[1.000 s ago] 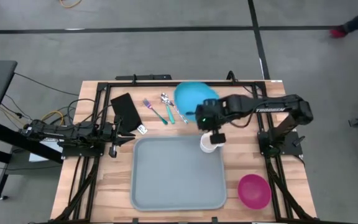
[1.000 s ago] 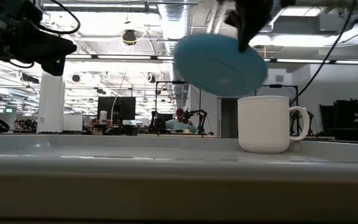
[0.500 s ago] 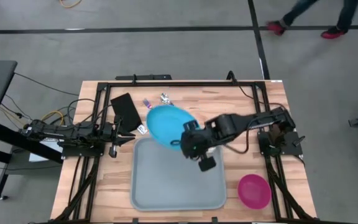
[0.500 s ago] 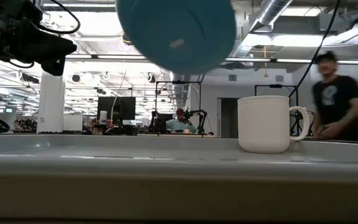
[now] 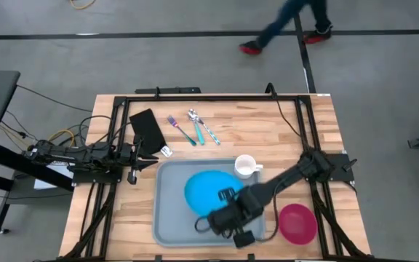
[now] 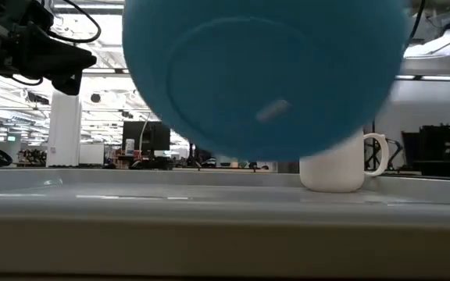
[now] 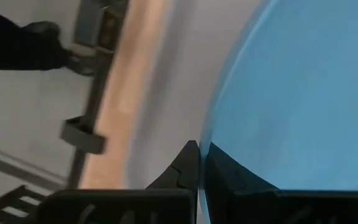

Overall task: Set up tray
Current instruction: Put the blue plate on the gray serving tray to the bottom of the white mug

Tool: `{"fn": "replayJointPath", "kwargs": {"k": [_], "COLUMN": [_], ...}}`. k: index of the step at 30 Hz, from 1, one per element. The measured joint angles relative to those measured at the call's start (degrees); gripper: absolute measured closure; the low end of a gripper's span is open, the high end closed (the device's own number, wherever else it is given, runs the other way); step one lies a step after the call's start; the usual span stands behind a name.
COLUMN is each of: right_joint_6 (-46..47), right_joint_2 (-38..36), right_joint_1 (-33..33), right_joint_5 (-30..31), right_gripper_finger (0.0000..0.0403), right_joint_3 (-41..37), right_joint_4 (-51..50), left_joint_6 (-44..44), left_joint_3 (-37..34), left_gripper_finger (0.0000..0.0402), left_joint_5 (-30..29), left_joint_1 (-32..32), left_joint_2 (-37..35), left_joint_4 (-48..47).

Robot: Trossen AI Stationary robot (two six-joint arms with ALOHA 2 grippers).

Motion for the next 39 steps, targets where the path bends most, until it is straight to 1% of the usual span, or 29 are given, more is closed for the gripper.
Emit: {"fn": "replayJointPath", "kwargs": {"k": [3, 6, 12, 20, 22, 27, 35, 39], "right_joint_6": [4.1, 7.8, 13.6, 19.5, 20.1, 20.8, 20.4, 20.3], "right_joint_2": [1.1, 1.0, 1.0, 1.0, 0.9, 0.8, 0.9, 0.9], "right_joint_1": [2.3, 4.0, 4.0, 4.4, 4.7, 4.7, 4.3, 4.3], "right_joint_5": [-1.3, -1.1, -0.8, -1.0, -0.9, -0.8, -1.1, -2.7], "right_gripper_finger": [0.0403, 0.0403, 0.0403, 0.0403, 0.0402, 0.0402, 0.0403, 0.0401], "right_joint_3": [-0.1, 0.0, -0.3, -7.0, -9.6, -13.3, -17.3, -18.5], "right_joint_4": [1.4, 3.7, 5.1, 8.8, 11.6, 14.8, 15.0, 16.0], "left_joint_6": [0.0, 0.0, 0.0, 0.0, 0.0, 0.0, 0.0, 0.0], "left_joint_3": [0.0, 0.0, 0.0, 0.0, 0.0, 0.0, 0.0, 0.0], "left_gripper_finger": [0.0361, 0.0361, 0.0361, 0.0361, 0.0361, 0.0361, 0.0362, 0.0361], "left_joint_5": [0.0, 0.0, 0.0, 0.0, 0.0, 0.0, 0.0, 0.0], "left_joint_1": [0.0, 0.0, 0.0, 0.0, 0.0, 0.0, 0.0, 0.0], "left_joint_2": [0.0, 0.0, 0.0, 0.0, 0.0, 0.0, 0.0, 0.0], "left_joint_4": [0.0, 0.0, 0.0, 0.0, 0.0, 0.0, 0.0, 0.0]}}
